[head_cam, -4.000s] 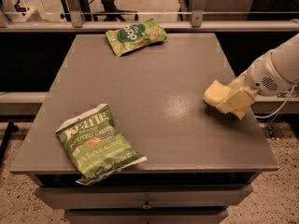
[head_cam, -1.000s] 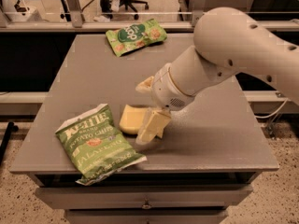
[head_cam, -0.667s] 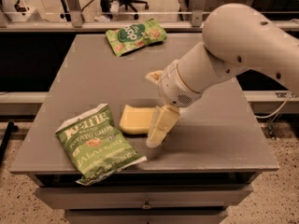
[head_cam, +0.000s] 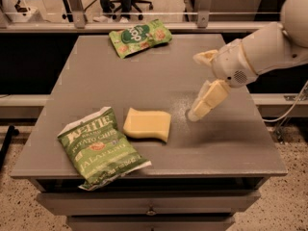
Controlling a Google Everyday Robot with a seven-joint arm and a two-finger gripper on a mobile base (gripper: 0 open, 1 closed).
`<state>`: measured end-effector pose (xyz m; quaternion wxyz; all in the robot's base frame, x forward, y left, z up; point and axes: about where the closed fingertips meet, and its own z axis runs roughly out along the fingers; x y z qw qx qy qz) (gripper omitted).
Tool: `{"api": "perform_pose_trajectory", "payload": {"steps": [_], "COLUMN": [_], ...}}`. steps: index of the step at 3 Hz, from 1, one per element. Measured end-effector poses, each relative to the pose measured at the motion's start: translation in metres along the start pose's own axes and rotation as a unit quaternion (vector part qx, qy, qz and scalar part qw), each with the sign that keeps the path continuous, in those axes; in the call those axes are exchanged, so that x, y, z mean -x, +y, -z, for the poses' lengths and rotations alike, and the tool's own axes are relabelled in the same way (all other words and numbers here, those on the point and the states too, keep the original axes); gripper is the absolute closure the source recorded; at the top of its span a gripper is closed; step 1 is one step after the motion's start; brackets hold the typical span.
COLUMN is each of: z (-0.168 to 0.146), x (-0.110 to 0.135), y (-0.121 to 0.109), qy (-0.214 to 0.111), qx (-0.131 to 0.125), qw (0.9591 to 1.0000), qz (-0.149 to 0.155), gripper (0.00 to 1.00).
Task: Move sponge near green jalapeno chip bag
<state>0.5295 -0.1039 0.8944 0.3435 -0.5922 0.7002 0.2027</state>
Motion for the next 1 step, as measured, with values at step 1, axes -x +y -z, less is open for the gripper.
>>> {"api": "perform_pose_trajectory", "payload": {"steps": [1], "z": [0.0622], "x": [-0.0128], "y": [-0.0298], "qy": [-0.059], "qx": [-0.051], "qw": [0.9963], "qz": [-0.036], "gripper": [0.00]}}
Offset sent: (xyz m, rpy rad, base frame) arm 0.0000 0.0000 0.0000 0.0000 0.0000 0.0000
